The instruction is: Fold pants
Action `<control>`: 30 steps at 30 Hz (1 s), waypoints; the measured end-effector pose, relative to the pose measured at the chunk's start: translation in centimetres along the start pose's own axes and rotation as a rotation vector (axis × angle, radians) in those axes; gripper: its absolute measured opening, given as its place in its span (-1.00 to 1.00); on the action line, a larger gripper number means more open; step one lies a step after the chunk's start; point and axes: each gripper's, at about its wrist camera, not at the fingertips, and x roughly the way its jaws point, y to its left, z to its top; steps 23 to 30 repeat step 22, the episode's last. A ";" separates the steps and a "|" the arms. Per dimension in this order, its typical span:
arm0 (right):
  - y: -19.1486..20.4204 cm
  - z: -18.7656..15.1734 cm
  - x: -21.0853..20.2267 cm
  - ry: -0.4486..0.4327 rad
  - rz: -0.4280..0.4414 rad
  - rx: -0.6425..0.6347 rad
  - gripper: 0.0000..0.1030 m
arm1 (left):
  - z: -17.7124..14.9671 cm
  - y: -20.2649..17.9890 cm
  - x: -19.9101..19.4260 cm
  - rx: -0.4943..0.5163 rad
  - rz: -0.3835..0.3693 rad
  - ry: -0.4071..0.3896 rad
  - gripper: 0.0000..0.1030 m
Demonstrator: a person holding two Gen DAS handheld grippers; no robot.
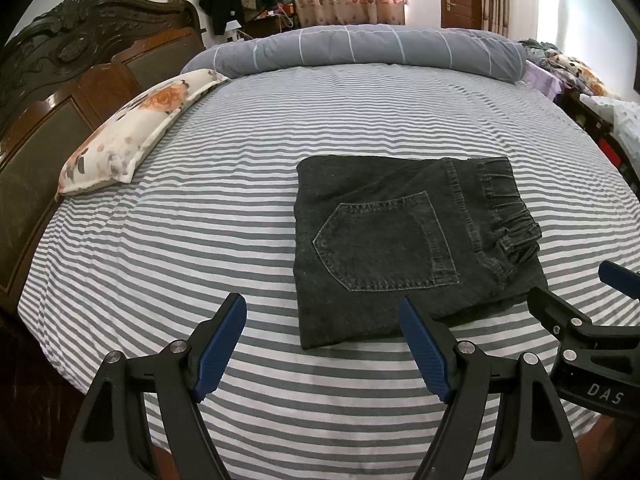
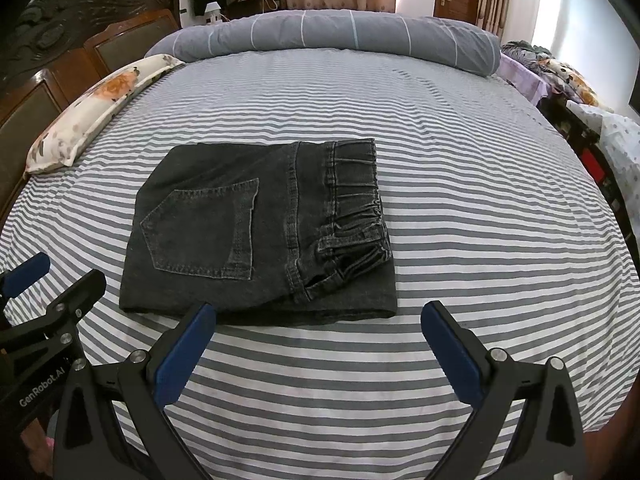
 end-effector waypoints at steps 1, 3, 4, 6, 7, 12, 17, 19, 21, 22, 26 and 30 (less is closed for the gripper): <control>0.0 0.0 0.1 0.000 0.002 0.000 0.98 | 0.0 0.0 0.2 0.002 0.002 0.000 0.53; -0.1 0.0 0.3 0.005 0.000 0.000 0.98 | 0.1 0.1 0.5 0.003 0.003 0.006 0.53; -0.1 0.0 0.4 0.006 0.002 0.001 0.98 | 0.1 0.1 0.6 0.006 0.004 0.006 0.53; -0.1 0.0 0.5 0.009 0.003 0.001 0.98 | 0.2 0.1 0.9 0.015 0.009 0.005 0.53; -0.1 0.0 0.6 0.011 0.004 0.002 0.98 | 0.2 0.2 1.0 0.016 0.007 0.008 0.53; -0.1 0.1 1.0 0.019 0.008 0.007 0.98 | 0.3 0.4 1.5 0.014 -0.002 0.016 0.53; 0.0 0.1 1.2 0.023 -0.001 0.005 0.98 | 0.3 0.4 1.8 0.008 -0.022 0.023 0.53; -0.1 0.1 1.4 0.026 -0.001 0.008 0.98 | 0.4 0.5 2.0 0.007 -0.024 0.024 0.53; -0.1 0.2 1.5 0.029 -0.002 0.010 0.98 | 0.4 0.4 2.0 0.011 -0.037 0.022 0.53; -0.1 0.2 1.6 0.030 -0.003 0.011 0.98 | 0.5 0.4 2.0 0.012 -0.037 0.023 0.53; -0.1 0.2 1.6 0.030 -0.003 0.011 0.98 | 0.5 0.4 2.0 0.012 -0.037 0.023 0.53; -0.1 0.2 1.6 0.030 -0.003 0.011 0.98 | 0.5 0.4 2.0 0.012 -0.037 0.023 0.53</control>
